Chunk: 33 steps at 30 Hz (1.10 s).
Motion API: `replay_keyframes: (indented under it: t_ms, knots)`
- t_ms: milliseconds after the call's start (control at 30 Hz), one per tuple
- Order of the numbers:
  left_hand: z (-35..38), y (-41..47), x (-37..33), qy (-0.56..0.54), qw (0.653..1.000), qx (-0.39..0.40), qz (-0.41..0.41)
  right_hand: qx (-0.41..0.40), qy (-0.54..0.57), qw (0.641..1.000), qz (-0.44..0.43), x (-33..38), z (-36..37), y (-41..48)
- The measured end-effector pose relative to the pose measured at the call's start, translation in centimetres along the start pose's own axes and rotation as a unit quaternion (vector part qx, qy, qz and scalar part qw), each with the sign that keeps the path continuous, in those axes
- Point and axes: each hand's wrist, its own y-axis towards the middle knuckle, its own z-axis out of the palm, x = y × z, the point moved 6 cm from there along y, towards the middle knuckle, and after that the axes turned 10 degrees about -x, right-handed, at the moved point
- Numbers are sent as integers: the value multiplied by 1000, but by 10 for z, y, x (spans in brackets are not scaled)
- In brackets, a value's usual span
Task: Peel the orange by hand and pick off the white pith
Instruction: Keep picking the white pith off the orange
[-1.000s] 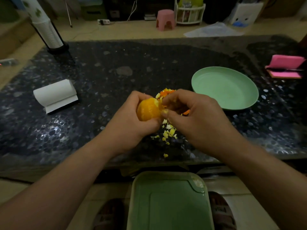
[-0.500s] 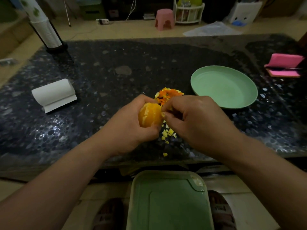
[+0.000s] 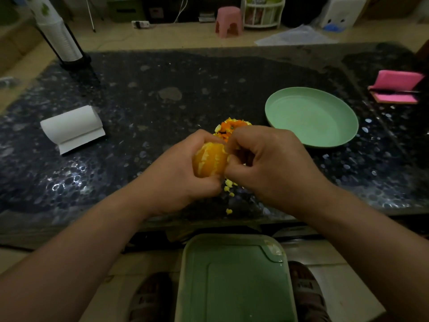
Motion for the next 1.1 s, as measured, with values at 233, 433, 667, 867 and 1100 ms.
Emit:
replay_keyframes:
  t_ms: [233,433,667,867,1100]
  knots:
    - [-3,-1,3,-38,999,6,-5,4,40,998,45,-15,-7,3]
    - [-5,2,10,-29,999,-16,-25,37,85,995,42,-8,-7,0]
    - [-2,-2,3,25,1000,-13,-13,35,6,999,-16,-4,-4,-1]
    - [3,-6,-1,5,1000,4,-7,23,-5,1000,1,-12,-2,3]
    - [-5,1,13,-145,988,-22,-47,20,7,992,128,-40,1,5]
